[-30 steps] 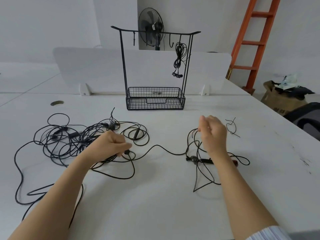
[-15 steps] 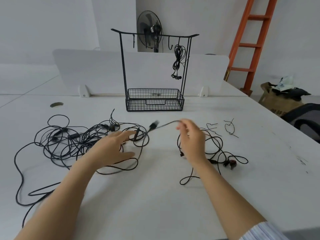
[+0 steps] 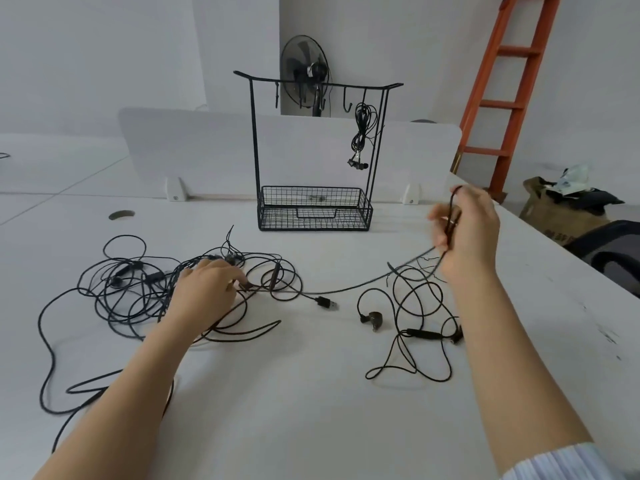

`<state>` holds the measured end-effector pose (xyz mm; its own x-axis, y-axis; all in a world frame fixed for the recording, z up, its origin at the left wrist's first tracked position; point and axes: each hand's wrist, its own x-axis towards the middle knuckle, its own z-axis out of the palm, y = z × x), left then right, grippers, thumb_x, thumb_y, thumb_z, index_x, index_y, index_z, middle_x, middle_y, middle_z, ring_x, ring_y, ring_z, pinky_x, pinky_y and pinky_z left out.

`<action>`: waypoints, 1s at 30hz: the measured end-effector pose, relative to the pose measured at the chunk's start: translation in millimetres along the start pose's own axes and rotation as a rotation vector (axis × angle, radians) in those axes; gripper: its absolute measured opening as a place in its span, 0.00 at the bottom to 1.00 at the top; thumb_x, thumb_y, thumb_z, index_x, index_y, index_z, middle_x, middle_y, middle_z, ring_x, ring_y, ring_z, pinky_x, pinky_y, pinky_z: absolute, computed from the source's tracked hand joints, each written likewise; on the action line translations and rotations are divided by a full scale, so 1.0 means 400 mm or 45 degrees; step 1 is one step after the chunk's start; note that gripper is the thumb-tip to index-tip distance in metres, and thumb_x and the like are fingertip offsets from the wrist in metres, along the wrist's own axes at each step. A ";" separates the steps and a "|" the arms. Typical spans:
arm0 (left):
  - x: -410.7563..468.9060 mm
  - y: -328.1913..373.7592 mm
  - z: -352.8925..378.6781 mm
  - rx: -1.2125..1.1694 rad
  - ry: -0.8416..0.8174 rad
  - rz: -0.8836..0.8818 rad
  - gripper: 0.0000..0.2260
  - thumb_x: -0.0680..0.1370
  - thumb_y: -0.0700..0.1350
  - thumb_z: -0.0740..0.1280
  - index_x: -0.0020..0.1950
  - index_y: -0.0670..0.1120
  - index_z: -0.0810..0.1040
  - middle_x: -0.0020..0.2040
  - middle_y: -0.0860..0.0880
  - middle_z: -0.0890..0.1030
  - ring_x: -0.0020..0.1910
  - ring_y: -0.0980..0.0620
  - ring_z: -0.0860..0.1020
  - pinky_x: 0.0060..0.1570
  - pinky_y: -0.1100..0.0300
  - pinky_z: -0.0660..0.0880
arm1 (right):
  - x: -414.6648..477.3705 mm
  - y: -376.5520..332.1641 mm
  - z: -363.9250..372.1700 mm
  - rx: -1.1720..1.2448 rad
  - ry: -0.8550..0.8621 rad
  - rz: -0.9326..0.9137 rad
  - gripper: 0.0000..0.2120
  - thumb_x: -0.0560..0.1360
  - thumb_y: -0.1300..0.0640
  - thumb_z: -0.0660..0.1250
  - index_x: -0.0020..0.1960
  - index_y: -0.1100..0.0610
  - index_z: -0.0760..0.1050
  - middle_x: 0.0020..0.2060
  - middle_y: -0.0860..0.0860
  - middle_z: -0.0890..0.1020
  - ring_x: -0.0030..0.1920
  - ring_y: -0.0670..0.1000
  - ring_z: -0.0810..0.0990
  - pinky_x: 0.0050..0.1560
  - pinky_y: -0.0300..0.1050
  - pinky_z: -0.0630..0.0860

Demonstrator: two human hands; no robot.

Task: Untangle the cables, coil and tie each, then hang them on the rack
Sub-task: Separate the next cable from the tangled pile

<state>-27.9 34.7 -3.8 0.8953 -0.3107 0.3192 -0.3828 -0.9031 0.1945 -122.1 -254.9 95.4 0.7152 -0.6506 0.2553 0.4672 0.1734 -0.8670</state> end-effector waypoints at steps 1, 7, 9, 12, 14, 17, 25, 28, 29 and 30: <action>0.000 0.002 0.000 -0.095 0.101 -0.005 0.14 0.75 0.35 0.61 0.53 0.48 0.81 0.57 0.50 0.79 0.61 0.47 0.72 0.57 0.53 0.65 | -0.009 0.006 -0.006 -0.359 -0.061 -0.137 0.08 0.77 0.52 0.55 0.41 0.52 0.69 0.29 0.53 0.76 0.20 0.43 0.67 0.24 0.35 0.61; -0.035 0.073 -0.031 -0.658 0.024 0.534 0.31 0.70 0.70 0.56 0.58 0.48 0.79 0.53 0.59 0.76 0.55 0.59 0.70 0.57 0.59 0.68 | -0.083 0.096 -0.027 -2.510 -1.039 -0.392 0.29 0.72 0.30 0.54 0.65 0.47 0.68 0.58 0.49 0.73 0.55 0.54 0.76 0.52 0.46 0.67; -0.050 0.108 -0.021 -0.339 -0.214 0.566 0.40 0.64 0.76 0.54 0.67 0.54 0.72 0.64 0.54 0.70 0.64 0.55 0.66 0.61 0.60 0.64 | -0.092 0.127 -0.028 -2.641 -1.173 -0.493 0.28 0.72 0.32 0.55 0.64 0.49 0.69 0.58 0.50 0.75 0.56 0.55 0.76 0.47 0.45 0.67; -0.046 0.110 -0.005 0.123 -0.320 0.418 0.20 0.76 0.59 0.61 0.68 0.59 0.69 0.69 0.55 0.67 0.66 0.53 0.68 0.58 0.59 0.68 | -0.087 0.123 -0.031 -2.572 -1.175 -0.558 0.27 0.74 0.32 0.51 0.59 0.48 0.74 0.54 0.49 0.79 0.55 0.53 0.77 0.43 0.44 0.64; -0.035 0.085 -0.014 0.178 -0.260 0.283 0.11 0.78 0.51 0.60 0.60 0.58 0.74 0.62 0.55 0.74 0.59 0.53 0.73 0.52 0.59 0.72 | -0.081 0.108 -0.032 -2.535 -1.181 -0.555 0.29 0.72 0.29 0.48 0.56 0.46 0.76 0.51 0.47 0.81 0.54 0.52 0.77 0.43 0.44 0.64; -0.022 0.051 -0.030 0.292 -0.213 0.171 0.08 0.77 0.53 0.60 0.52 0.57 0.76 0.53 0.53 0.79 0.53 0.51 0.75 0.48 0.60 0.69 | -0.081 0.089 -0.036 -2.663 -1.321 -0.608 0.31 0.69 0.27 0.50 0.56 0.47 0.76 0.51 0.48 0.80 0.55 0.53 0.76 0.44 0.45 0.64; -0.021 0.022 -0.037 0.247 -0.220 -0.016 0.17 0.75 0.60 0.62 0.63 0.58 0.73 0.57 0.50 0.74 0.62 0.50 0.70 0.61 0.54 0.62 | -0.065 0.016 -0.012 -1.733 -0.797 -0.272 0.13 0.80 0.51 0.55 0.48 0.49 0.78 0.37 0.49 0.83 0.31 0.45 0.77 0.36 0.44 0.73; -0.024 0.037 -0.041 0.137 -0.133 -0.041 0.18 0.76 0.60 0.62 0.63 0.57 0.74 0.57 0.48 0.71 0.63 0.46 0.68 0.63 0.51 0.62 | -0.052 -0.018 0.031 -0.739 -0.507 -0.067 0.15 0.81 0.55 0.53 0.41 0.54 0.76 0.26 0.49 0.81 0.19 0.43 0.68 0.23 0.35 0.64; -0.023 0.045 -0.042 0.128 -0.084 -0.057 0.18 0.76 0.59 0.62 0.64 0.56 0.73 0.59 0.47 0.71 0.63 0.45 0.68 0.63 0.50 0.62 | -0.048 -0.028 0.050 -0.531 -0.461 -0.014 0.17 0.81 0.53 0.51 0.42 0.56 0.75 0.25 0.49 0.81 0.20 0.44 0.70 0.21 0.34 0.62; -0.023 0.051 -0.042 0.124 -0.036 -0.086 0.19 0.76 0.57 0.62 0.65 0.55 0.72 0.61 0.47 0.70 0.64 0.44 0.67 0.63 0.49 0.61 | -0.044 -0.041 0.070 -0.335 -0.418 0.048 0.18 0.82 0.52 0.49 0.44 0.56 0.75 0.26 0.49 0.82 0.21 0.45 0.72 0.21 0.34 0.62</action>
<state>-47.6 24.2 12.8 0.9249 -0.2553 0.2817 -0.2988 -0.9463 0.1235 -127.7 -225.7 117.0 0.8766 -0.3703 0.3073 0.3194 -0.0299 -0.9471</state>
